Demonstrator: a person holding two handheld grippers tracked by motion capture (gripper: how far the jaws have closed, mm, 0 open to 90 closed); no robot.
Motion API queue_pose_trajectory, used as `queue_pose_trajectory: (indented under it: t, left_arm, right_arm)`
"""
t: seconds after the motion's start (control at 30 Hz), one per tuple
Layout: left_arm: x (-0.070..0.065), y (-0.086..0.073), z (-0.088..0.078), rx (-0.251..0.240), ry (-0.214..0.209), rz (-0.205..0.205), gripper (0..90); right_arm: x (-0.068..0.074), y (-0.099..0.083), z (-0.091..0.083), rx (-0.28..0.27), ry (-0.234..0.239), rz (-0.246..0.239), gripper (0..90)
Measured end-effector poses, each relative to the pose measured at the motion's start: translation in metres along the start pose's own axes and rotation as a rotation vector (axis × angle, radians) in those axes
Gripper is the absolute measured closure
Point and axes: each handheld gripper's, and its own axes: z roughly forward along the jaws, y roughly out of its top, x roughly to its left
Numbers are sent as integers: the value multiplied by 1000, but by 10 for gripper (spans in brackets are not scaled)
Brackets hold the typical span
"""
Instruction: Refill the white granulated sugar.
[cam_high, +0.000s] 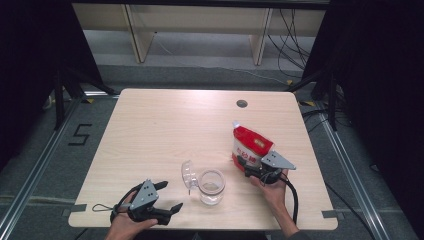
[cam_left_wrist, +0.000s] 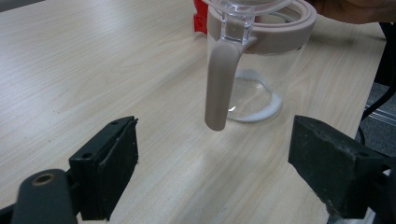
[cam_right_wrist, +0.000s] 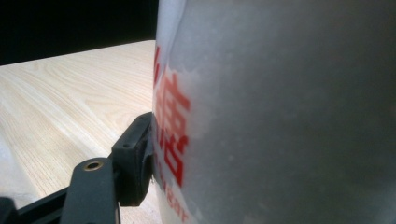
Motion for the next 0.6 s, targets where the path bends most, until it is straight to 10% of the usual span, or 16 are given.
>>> queue_pose_trajectory:
  t: [0.6]
  left_arm:
    - [-3,0,-1,-3,8,-25,156]
  right_arm:
    - [-2,3,2,-10,3,8,404]
